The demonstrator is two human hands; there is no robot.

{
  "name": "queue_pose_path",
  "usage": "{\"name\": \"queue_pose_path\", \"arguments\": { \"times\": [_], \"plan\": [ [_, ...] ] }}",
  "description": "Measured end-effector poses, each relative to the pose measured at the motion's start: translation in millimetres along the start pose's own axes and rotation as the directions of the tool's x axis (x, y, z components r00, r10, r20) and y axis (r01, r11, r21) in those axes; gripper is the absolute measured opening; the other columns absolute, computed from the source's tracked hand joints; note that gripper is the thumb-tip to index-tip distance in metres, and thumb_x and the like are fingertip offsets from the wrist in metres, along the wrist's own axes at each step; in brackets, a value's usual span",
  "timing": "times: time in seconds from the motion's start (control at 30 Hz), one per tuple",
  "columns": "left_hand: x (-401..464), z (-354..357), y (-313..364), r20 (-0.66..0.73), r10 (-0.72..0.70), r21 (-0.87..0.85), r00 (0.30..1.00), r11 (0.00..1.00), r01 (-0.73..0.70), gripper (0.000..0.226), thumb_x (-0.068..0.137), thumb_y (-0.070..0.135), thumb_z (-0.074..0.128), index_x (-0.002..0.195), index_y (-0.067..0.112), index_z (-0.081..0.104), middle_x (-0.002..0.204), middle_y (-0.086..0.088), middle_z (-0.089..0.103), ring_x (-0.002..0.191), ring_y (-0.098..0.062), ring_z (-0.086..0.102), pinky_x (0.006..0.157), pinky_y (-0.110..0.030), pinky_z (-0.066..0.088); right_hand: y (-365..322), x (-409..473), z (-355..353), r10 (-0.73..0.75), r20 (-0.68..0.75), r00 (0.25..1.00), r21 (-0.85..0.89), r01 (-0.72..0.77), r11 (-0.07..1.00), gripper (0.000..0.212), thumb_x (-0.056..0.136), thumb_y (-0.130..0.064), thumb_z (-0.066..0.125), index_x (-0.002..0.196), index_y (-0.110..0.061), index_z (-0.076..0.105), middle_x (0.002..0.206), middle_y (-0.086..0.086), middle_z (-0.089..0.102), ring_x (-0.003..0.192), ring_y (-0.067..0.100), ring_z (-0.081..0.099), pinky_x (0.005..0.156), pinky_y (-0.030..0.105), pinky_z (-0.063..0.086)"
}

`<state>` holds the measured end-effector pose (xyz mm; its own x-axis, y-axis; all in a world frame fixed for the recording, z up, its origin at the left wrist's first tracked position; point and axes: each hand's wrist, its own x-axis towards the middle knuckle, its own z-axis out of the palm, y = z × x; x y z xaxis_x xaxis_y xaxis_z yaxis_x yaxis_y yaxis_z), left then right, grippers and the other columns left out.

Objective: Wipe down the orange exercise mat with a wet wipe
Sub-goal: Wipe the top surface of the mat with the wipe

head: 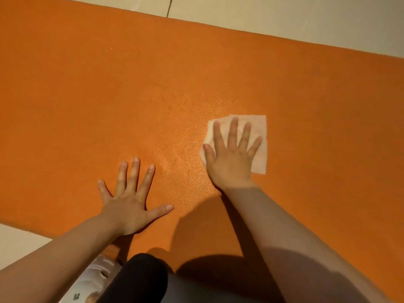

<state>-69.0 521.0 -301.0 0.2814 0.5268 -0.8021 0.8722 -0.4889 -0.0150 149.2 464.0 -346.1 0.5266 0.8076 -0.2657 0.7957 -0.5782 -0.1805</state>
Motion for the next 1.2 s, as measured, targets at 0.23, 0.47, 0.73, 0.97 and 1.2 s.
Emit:
{"name": "queue_pose_path", "arguments": {
  "times": [0.23, 0.47, 0.73, 0.97, 1.2],
  "plan": [
    [4.6, 23.6, -2.1, -0.349, 0.016, -0.155, 0.937, 0.985, -0.074, 0.098, 0.07, 0.097, 0.006, 0.154, 0.046, 0.003, 0.165, 0.003, -0.006, 0.15, -0.018, -0.013, 0.113, -0.067, -0.002, -4.7, 37.6, -9.9, -0.307, 0.133, 0.943, -0.105, 0.321, 0.941, 0.065, 0.097, -0.067, 0.013, 0.153, -0.042, -0.008, 0.162, -0.002, -0.022, 0.148, 0.028, -0.023, 0.115, 0.057, -0.017],
    [53.1, -53.2, 39.1, -0.485, 0.146, -0.031, 0.862, 0.983, -0.183, 0.1, 0.064, 0.099, 0.005, 0.148, 0.05, -0.017, 0.165, 0.001, -0.013, 0.15, -0.02, -0.015, 0.112, -0.071, -0.002, 135.5, 83.8, -56.5, 0.257, 0.018, 0.966, -0.008, -0.257, 0.966, 0.07, 0.094, -0.071, 0.01, 0.155, -0.04, -0.002, 0.163, -0.001, -0.017, 0.15, 0.027, -0.016, 0.118, 0.057, -0.009],
    [87.2, -105.4, 70.1, -0.057, -0.029, -0.055, 0.998, 0.998, 0.026, 0.12, 0.045, 0.102, 0.022, 0.12, 0.044, -0.052, 0.133, -0.006, -0.063, 0.128, -0.028, -0.053, 0.106, -0.077, -0.01, 50.0, 96.2, -32.7, 0.232, -0.024, 0.972, 0.036, -0.231, 0.972, 0.058, 0.102, -0.052, 0.011, 0.154, -0.038, -0.009, 0.162, 0.012, -0.02, 0.146, 0.039, -0.022, 0.111, 0.069, -0.013],
    [86.2, -113.8, 71.8, 0.077, -0.059, -0.041, 0.995, 0.997, 0.063, 0.127, 0.046, 0.104, 0.037, 0.109, 0.046, -0.057, 0.117, -0.001, -0.072, 0.118, -0.024, -0.061, 0.105, -0.073, -0.018, -9.4, 151.0, -33.8, -0.074, 0.031, 0.997, -0.05, 0.075, 0.996, 0.064, 0.097, -0.066, 0.008, 0.153, -0.042, -0.011, 0.161, 0.007, -0.025, 0.145, 0.036, -0.026, 0.107, 0.067, -0.022],
    [82.6, -120.2, 74.1, 0.136, -0.058, -0.033, 0.989, 0.997, 0.063, 0.128, 0.044, 0.103, 0.034, 0.109, 0.045, -0.059, 0.113, -0.002, -0.074, 0.115, -0.025, -0.063, 0.104, -0.073, -0.02, 75.6, 242.0, -82.5, 0.202, -0.001, 0.979, 0.033, -0.202, 0.979, 0.069, 0.095, -0.069, 0.01, 0.155, -0.04, -0.005, 0.163, 0.002, -0.02, 0.148, 0.029, -0.023, 0.113, 0.064, -0.015]
  ]
}}
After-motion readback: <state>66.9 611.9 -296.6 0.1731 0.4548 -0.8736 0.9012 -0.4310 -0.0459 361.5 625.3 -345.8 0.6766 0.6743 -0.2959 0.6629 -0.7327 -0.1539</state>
